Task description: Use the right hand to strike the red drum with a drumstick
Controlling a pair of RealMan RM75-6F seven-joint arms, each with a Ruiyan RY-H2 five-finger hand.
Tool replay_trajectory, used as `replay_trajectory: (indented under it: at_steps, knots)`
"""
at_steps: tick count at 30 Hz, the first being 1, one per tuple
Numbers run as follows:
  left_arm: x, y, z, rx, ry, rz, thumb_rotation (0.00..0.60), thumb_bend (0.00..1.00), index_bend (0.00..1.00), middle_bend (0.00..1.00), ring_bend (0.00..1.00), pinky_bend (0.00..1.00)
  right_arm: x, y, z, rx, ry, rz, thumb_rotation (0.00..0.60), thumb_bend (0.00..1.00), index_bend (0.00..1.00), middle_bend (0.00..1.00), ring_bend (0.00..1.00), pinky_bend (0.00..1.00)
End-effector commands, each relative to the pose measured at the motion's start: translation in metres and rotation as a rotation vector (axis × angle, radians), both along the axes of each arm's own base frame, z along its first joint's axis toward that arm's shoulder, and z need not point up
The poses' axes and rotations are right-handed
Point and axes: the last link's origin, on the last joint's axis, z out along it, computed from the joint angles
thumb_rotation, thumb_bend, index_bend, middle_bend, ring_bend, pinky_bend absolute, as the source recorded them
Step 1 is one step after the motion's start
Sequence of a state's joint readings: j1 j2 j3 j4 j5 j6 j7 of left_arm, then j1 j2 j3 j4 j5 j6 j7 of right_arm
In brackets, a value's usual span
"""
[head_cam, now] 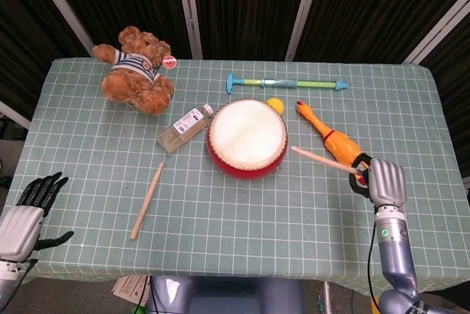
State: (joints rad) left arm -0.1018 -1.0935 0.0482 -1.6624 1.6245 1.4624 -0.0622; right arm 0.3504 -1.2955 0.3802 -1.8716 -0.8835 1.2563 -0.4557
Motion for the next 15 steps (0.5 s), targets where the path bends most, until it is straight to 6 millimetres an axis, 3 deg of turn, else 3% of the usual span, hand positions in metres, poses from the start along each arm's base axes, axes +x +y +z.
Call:
replay_trajectory:
  at_steps: [1, 5, 10, 15]
  knots:
    - [0.000, 0.000, 0.000, -0.005, -0.005, 0.000, 0.600, 0.01, 0.00, 0.00, 0.00, 0.00, 0.032, -0.026, 0.016, -0.049, -0.138, 0.005, 0.600, 0.62, 0.94, 1.00, 1.00, 0.93]
    - [0.000, -0.001, 0.001, -0.012, -0.011, 0.000, 0.600, 0.01, 0.00, 0.00, 0.00, 0.00, 0.047, -0.038, 0.019, -0.094, -0.228, 0.013, 0.600, 0.62, 0.94, 1.00, 1.00, 0.93]
    - [0.000, 0.000, 0.003, -0.018, -0.027, 0.007, 0.600, 0.01, 0.00, 0.00, 0.00, 0.00, 0.065, -0.050, 0.011, -0.142, -0.503, -0.043, 0.600, 0.63, 0.94, 1.00, 1.00, 0.93]
    - [-0.002, 0.001, 0.003, -0.029, -0.041, 0.018, 0.600, 0.01, 0.00, 0.00, 0.00, 0.00, 0.064, -0.059, -0.003, -0.150, -0.562, -0.087, 0.600, 0.63, 0.94, 1.00, 1.00, 0.93]
